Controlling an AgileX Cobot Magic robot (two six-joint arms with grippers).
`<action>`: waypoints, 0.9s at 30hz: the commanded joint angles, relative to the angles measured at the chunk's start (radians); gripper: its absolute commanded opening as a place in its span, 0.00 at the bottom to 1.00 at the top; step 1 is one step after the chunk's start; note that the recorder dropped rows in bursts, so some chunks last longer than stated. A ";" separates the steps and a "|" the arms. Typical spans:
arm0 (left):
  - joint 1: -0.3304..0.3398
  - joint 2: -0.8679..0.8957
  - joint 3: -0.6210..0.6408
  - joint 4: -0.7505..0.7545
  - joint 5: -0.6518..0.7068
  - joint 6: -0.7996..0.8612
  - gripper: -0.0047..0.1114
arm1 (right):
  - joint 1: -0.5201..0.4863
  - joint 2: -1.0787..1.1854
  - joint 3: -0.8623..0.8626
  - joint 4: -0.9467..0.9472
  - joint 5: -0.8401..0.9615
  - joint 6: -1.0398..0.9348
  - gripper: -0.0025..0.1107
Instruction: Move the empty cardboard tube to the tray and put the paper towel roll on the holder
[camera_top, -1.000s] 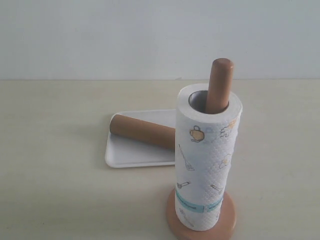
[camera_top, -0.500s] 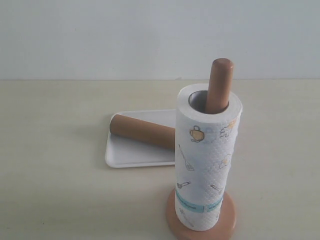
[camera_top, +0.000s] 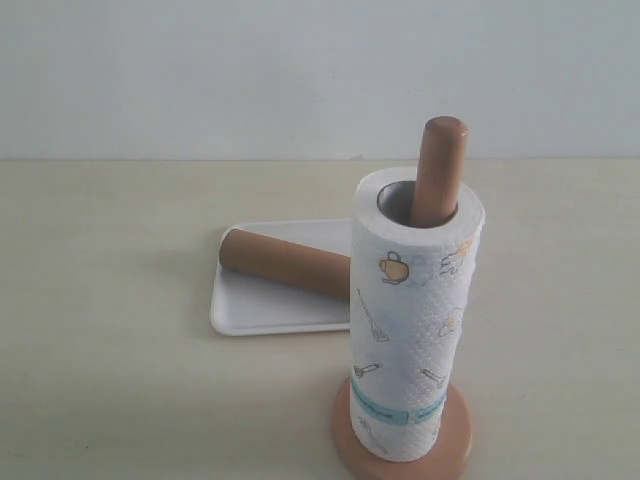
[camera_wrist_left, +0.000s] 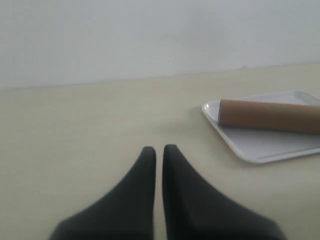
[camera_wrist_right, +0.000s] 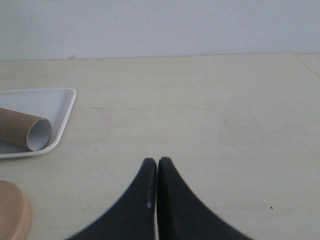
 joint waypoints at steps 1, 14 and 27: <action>0.031 -0.004 0.004 -0.016 0.034 0.005 0.08 | -0.003 -0.005 -0.001 0.002 -0.008 -0.001 0.02; 0.032 -0.004 0.004 -0.016 0.034 -0.052 0.08 | -0.003 -0.005 -0.001 0.002 -0.008 -0.001 0.02; 0.032 -0.004 0.004 -0.016 0.034 -0.052 0.08 | -0.003 -0.005 -0.001 0.002 -0.008 -0.001 0.02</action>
